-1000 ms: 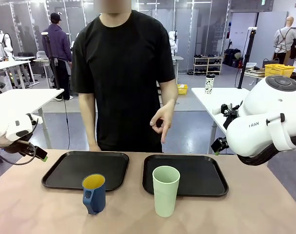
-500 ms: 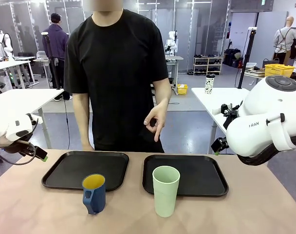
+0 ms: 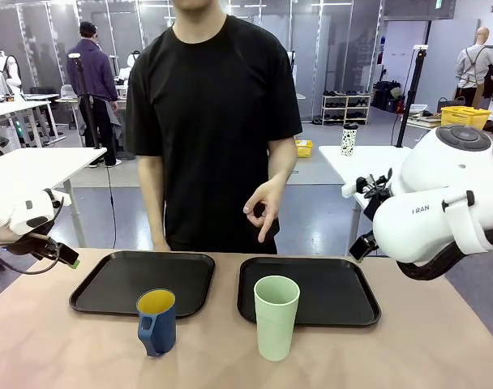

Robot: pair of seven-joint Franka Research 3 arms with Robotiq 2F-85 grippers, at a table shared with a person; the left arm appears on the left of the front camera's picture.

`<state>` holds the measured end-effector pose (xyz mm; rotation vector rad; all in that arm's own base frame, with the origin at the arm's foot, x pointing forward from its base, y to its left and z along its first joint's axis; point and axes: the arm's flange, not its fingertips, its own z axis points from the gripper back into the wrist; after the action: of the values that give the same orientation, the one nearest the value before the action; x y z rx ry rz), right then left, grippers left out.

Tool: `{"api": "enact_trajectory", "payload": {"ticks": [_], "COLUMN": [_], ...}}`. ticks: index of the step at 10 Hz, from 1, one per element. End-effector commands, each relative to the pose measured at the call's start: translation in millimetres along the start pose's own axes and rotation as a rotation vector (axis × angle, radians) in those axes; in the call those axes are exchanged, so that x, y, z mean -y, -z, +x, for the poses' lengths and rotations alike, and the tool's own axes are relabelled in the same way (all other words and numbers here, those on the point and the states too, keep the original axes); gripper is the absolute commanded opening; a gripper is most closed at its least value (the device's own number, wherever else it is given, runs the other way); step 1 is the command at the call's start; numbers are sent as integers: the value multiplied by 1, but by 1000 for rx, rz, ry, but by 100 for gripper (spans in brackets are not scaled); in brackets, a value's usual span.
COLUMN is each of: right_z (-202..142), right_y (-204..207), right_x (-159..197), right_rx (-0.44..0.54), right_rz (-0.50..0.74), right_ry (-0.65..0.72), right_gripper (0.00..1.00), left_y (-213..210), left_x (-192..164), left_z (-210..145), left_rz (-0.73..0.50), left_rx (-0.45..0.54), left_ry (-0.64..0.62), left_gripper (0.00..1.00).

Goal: Sort and store the cups by type.
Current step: Pick up the Reusable plastic cup.

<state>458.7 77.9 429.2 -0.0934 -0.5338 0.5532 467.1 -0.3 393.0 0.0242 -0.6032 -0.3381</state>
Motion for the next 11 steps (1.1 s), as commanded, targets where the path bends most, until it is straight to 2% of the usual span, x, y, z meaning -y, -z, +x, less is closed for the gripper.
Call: {"api": "enact_trajectory", "payload": {"ticks": [1,4,7,9,11], "right_z": [-16,-32,-45,-46,-41], "right_y": [-20,-15,-13,-13,-7], "right_x": [-3,-22,-33,-34,-40], "right_rx": [-39,-162,-184,-167,-190], "right_rz": [42,65,181,226,176], "right_ry": [-305,-637,-865,-885,-872], "right_gripper": [100,100,100,100,100], "left_y": [-1,-1,-1,-1,-1], "left_x": [-1,-1,-1,-1,-1], "left_z": [-1,-1,-1,-1,-1], "left_rz": [6,6,6,6,6], "left_rx": [-1,-1,-1,-1,-1], "left_ry": [8,8,8,8,8], "left_gripper": [100,100,100,100,100]}}
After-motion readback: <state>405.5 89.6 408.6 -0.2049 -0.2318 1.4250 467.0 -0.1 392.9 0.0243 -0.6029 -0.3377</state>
